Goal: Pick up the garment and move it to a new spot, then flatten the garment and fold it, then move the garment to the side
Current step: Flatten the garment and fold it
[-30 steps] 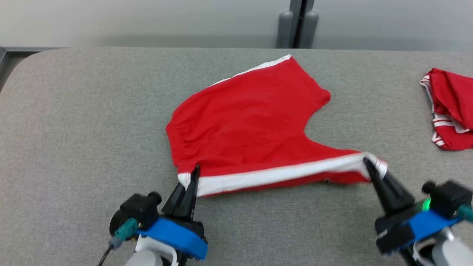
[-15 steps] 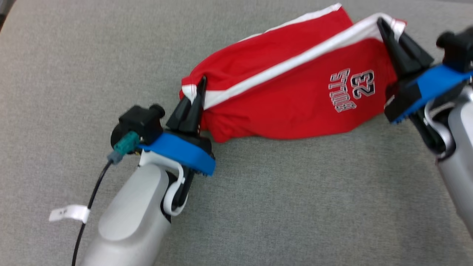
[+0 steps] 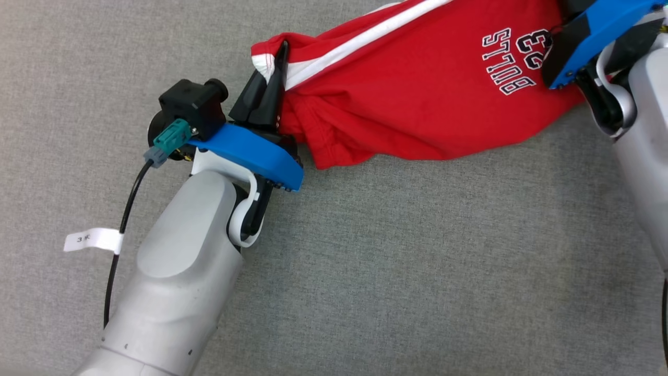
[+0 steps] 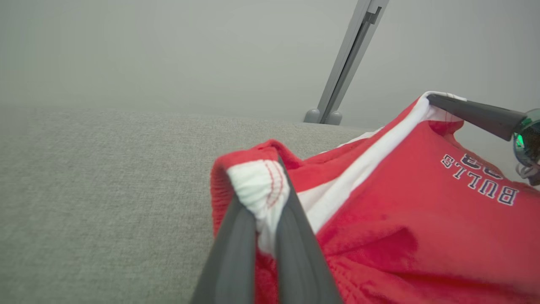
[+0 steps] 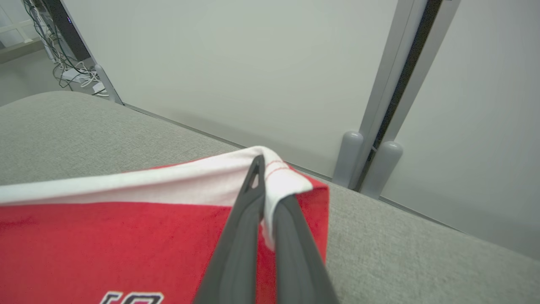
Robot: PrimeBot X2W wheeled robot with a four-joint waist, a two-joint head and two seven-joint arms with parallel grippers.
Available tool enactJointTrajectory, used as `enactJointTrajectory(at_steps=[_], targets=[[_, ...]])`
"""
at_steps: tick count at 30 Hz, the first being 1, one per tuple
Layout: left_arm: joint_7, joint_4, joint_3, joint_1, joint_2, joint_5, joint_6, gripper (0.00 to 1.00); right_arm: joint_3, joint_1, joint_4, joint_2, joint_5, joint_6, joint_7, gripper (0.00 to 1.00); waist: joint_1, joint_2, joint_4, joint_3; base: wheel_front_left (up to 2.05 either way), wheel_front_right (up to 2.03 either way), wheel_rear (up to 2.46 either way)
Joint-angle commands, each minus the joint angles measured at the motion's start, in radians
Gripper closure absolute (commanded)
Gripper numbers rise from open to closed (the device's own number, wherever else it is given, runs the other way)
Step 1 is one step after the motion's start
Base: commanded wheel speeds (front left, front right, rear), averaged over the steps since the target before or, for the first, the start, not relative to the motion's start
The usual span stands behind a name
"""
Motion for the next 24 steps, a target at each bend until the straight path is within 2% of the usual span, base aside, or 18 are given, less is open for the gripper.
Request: enactJointTrajectory(at_steps=[1,2,3,4,10,16,24], targets=[[-0.005,0.019,0.003,-0.026,-0.007,0.0,-0.003,0.71,0.008,-0.032,0.043,0.009,0.0,0.0,-0.011,1.0,-0.0003,0.0,0.003,0.007,0.0,0.0,0.0],[-0.006,0.029,0.005,-0.033,-0.01,0.0,-0.004,0.51,0.014,-0.045,0.064,0.015,-0.001,0.0,-0.02,0.76,-0.0003,0.0,0.003,0.009,0.0,0.0,0.0],[-0.007,0.039,0.008,-0.038,-0.012,-0.001,-0.004,0.0,0.018,-0.054,0.083,0.022,0.0,0.0,-0.029,0.1,-0.0003,0.0,0.003,0.011,0.0,0.0,0.0],[-0.008,0.045,0.008,-0.04,-0.014,0.0,-0.004,0.0,0.024,-0.059,0.104,0.029,0.003,0.0,-0.036,0.0,-0.0003,0.0,0.002,0.011,0.0,0.0,0.0],[-0.009,0.039,0.013,-0.003,-0.023,0.015,-0.003,0.0,0.062,-0.05,0.165,0.029,0.024,0.0,-0.08,0.0,-0.0003,0.0,0.001,-0.009,0.0,0.0,0.0],[-0.009,-0.045,0.037,0.098,-0.027,0.054,0.012,0.0,0.114,0.019,0.178,-0.021,0.073,0.0,-0.133,0.0,-0.0003,0.0,0.001,-0.06,0.0,0.0,0.0],[-0.009,-0.174,0.071,0.253,0.024,0.11,0.052,0.0,0.16,0.096,0.19,-0.069,0.135,0.0,-0.133,0.0,-0.0003,0.0,-0.008,-0.121,0.0,0.0,0.0]])
